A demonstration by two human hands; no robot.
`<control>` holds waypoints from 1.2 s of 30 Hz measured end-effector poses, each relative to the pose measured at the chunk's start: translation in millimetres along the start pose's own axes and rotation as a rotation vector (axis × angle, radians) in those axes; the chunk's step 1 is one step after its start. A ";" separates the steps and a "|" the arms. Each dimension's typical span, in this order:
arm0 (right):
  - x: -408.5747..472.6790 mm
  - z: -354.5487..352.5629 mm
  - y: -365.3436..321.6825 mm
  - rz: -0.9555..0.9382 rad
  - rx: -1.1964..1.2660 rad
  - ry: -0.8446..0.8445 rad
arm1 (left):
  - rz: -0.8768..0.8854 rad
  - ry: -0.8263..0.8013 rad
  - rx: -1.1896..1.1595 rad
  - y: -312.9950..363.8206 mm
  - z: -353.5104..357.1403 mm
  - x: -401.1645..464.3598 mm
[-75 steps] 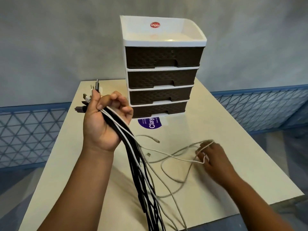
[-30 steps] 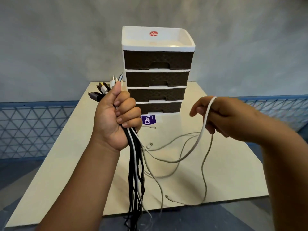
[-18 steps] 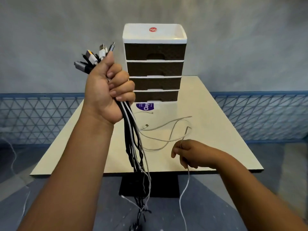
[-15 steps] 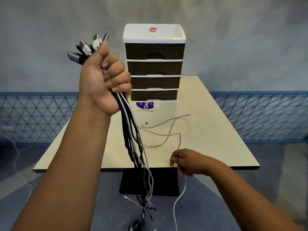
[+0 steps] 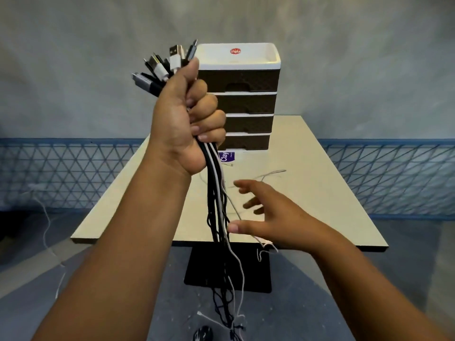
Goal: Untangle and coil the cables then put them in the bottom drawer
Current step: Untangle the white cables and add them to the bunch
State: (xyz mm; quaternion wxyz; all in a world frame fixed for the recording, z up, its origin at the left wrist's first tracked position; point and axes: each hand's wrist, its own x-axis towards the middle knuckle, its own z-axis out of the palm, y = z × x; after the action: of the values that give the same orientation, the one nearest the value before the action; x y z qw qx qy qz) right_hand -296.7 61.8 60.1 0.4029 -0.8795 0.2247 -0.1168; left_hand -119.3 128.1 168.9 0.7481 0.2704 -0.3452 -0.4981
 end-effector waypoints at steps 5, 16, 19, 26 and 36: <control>22.2 52.3 -17.1 -0.143 0.493 0.167 | -0.032 -0.025 0.036 -12.4 13.9 7.1; 55.6 80.4 42.6 0.020 0.408 -0.118 | 0.015 0.146 -0.084 2.9 -59.5 32.5; 71.1 74.9 61.6 0.097 0.181 -0.278 | 0.025 0.140 -0.113 9.7 -80.5 48.1; 109.1 27.6 67.7 0.172 -0.358 -0.576 | -0.008 0.213 -0.131 26.3 -144.4 90.5; 212.7 78.9 75.8 0.464 -0.537 -0.002 | -0.147 0.308 -0.196 11.1 -205.3 144.4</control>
State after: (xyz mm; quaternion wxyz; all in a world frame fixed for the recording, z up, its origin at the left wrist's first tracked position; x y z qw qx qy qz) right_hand -103.6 -34.0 -43.5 0.1735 -0.8796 0.4410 0.0418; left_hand 86.6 10.0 86.6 0.7764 0.2937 -0.1555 -0.5355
